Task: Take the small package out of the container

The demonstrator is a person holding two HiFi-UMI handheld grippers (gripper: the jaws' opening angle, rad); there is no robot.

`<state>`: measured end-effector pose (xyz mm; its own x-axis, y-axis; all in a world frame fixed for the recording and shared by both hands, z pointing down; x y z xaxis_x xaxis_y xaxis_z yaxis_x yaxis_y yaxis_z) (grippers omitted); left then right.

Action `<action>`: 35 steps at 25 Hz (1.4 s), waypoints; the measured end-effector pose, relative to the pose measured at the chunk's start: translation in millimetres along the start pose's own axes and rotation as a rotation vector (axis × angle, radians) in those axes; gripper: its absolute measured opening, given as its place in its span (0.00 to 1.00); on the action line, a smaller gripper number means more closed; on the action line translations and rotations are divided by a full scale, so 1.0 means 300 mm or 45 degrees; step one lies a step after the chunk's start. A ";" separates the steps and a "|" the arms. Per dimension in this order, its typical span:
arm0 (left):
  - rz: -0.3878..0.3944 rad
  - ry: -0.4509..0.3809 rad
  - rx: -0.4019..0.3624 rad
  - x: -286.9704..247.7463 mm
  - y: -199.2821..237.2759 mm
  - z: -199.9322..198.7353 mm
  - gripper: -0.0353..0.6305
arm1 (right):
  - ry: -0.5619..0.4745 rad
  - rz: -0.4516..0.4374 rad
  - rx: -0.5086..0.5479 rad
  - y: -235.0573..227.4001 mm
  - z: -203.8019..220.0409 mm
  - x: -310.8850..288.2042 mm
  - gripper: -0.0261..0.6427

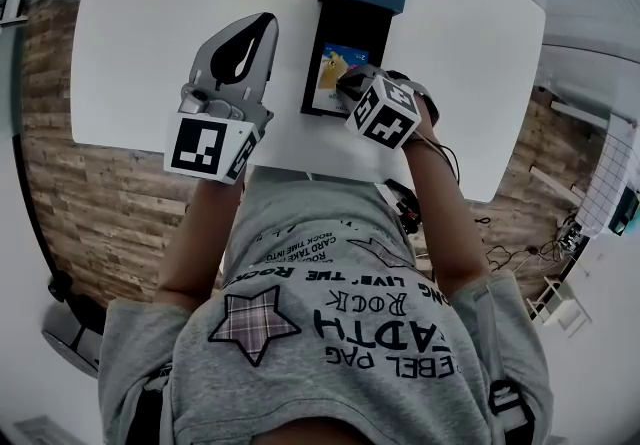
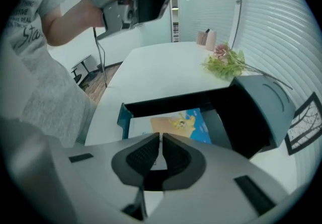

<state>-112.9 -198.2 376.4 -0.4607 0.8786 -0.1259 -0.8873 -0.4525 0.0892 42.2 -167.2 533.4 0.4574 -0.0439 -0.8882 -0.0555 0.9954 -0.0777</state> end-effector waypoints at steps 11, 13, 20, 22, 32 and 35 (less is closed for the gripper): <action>-0.014 0.010 0.010 0.026 0.015 0.006 0.07 | -0.065 0.070 -0.145 -0.197 -0.007 0.031 0.30; -0.017 0.012 0.013 0.032 0.019 0.007 0.07 | -0.029 0.022 -0.139 -0.202 -0.003 0.018 0.33; -0.043 0.022 0.016 0.046 0.040 0.018 0.07 | 0.050 -0.101 -0.100 -0.207 0.000 0.005 0.33; -0.040 0.021 0.019 0.047 0.040 0.020 0.07 | 0.059 -0.138 -0.104 -0.203 -0.001 0.005 0.33; 0.004 0.032 0.027 0.051 0.027 0.026 0.07 | -0.062 -0.169 -0.160 -0.176 -0.034 0.096 0.33; 0.032 0.043 0.013 0.046 0.014 0.030 0.07 | -0.094 -0.171 -0.149 -0.156 -0.049 0.134 0.33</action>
<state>-122.8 -186.7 383.8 -0.4834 0.8613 -0.1566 -0.8753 -0.4726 0.1027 50.2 -216.9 494.8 0.5311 -0.1651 -0.8311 -0.0902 0.9642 -0.2492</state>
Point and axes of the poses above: the fingertips, and each gripper's own axes: x backward along the fingers, y to its left, z out of its underside, the point moved 6 cm from there along x, backward along the fingers, and after that the axes turned 1 degree about x, right-handed, at the moved point
